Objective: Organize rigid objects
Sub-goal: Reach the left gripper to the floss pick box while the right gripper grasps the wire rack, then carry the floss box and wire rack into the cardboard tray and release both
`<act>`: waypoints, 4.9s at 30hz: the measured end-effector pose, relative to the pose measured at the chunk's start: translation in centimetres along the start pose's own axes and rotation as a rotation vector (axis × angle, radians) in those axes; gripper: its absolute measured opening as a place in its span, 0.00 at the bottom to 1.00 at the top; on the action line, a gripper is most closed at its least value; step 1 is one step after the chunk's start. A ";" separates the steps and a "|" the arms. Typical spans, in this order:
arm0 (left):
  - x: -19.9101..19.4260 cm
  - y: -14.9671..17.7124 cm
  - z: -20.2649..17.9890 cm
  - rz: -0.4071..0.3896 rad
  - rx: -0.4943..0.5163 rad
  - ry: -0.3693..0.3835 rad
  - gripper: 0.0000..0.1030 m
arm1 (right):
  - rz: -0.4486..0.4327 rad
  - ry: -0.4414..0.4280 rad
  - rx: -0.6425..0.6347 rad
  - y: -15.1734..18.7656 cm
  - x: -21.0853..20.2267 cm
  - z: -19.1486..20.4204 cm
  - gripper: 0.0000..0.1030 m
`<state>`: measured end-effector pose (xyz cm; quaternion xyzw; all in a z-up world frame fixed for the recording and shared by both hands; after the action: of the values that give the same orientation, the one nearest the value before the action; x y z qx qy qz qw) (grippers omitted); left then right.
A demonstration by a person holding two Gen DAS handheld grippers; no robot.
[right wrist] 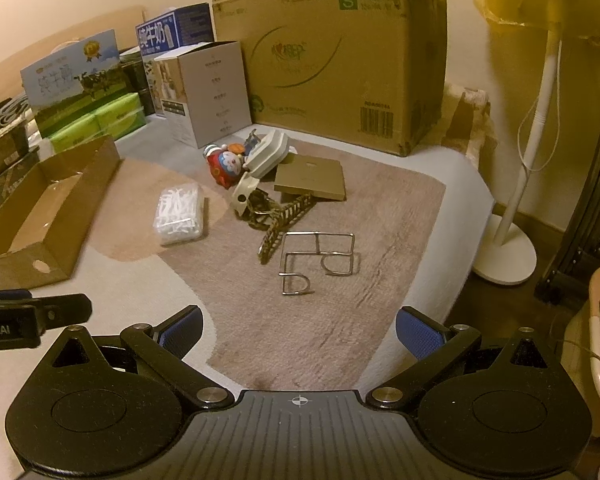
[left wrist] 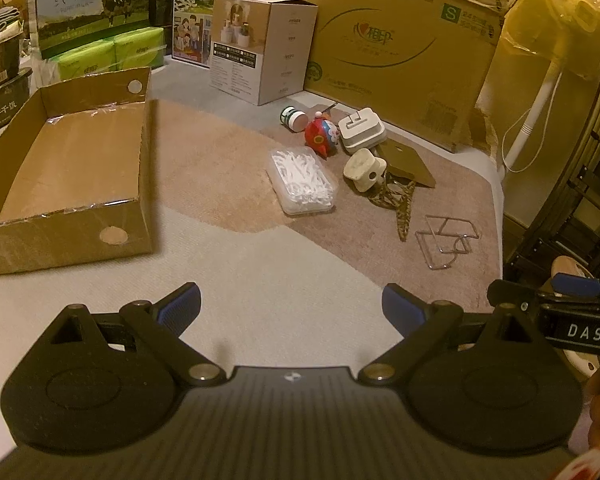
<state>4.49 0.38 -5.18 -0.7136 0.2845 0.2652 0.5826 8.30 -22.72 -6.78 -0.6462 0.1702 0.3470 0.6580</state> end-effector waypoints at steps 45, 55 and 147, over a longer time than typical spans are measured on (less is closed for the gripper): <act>10.1 -4.5 0.9 -0.008 0.002 0.027 0.93 | -0.057 0.077 -0.054 -3.0 12.1 -0.7 0.68; 11.1 -5.9 0.7 -0.029 0.012 0.027 0.93 | -0.087 0.081 -0.041 -3.6 11.4 -1.2 0.67; -3.0 -6.6 27.3 -0.167 -0.094 -0.285 0.57 | -0.103 -0.470 -0.309 -7.1 12.5 31.3 0.67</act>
<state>5.82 28.51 -3.45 -0.7164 0.1260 0.3271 0.6033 14.85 11.10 -6.71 -0.6487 -0.0750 0.4750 0.5898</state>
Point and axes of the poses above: each gripper's, at about its wrist camera, not at the fingertips, and x roughly the way its jaws point, z to its left, y to its underside, the point moved 5 cm from there along x, roughly the way its jaws point, and after that the axes turned 3 degrees about y, right-handed, at the moved point
